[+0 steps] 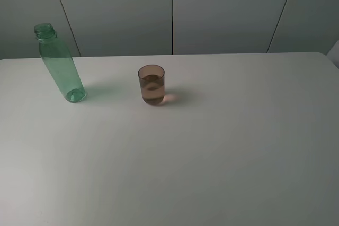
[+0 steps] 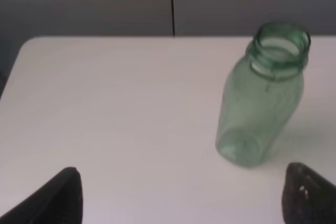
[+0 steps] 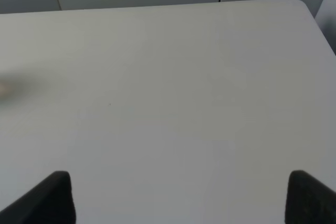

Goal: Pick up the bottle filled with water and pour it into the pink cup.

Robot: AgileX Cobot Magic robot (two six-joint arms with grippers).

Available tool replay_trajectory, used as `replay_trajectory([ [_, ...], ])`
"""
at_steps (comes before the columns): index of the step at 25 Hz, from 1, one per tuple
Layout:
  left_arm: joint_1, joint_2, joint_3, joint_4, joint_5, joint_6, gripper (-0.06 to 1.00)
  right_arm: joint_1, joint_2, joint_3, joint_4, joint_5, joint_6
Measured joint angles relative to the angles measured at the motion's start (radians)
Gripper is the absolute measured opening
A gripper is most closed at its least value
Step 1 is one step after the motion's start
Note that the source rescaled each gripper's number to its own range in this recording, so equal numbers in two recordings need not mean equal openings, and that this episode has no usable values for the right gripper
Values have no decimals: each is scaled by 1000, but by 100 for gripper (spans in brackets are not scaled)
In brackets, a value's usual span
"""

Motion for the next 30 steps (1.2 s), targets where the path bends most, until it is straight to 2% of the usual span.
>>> replay_trajectory([
  [4, 0, -132, 21, -140, 207, 126, 89, 0, 0, 0, 0, 0, 0],
  [8, 0, -322, 72, -172, 327, 154, 89, 0, 0, 0, 0, 0, 0],
  [10, -8, -443, 103, -172, 379, 154, 83, 0, 0, 0, 0, 0, 0],
  [14, -46, -623, 139, -147, 502, 143, 63, 0, 0, 0, 0, 0, 0],
  [16, -58, -679, 154, -142, 522, 137, 54, 0, 0, 0, 0, 0, 0],
  [19, -70, -762, 192, -127, 526, 126, 51, 0, 0, 0, 0, 0, 0],
  [25, -100, -906, 223, -86, 503, 90, 50, 0, 0, 0, 0, 0, 0],
  [30, -109, -936, 225, -68, 499, 67, 50, 0, 0, 0, 0, 0, 0],
])
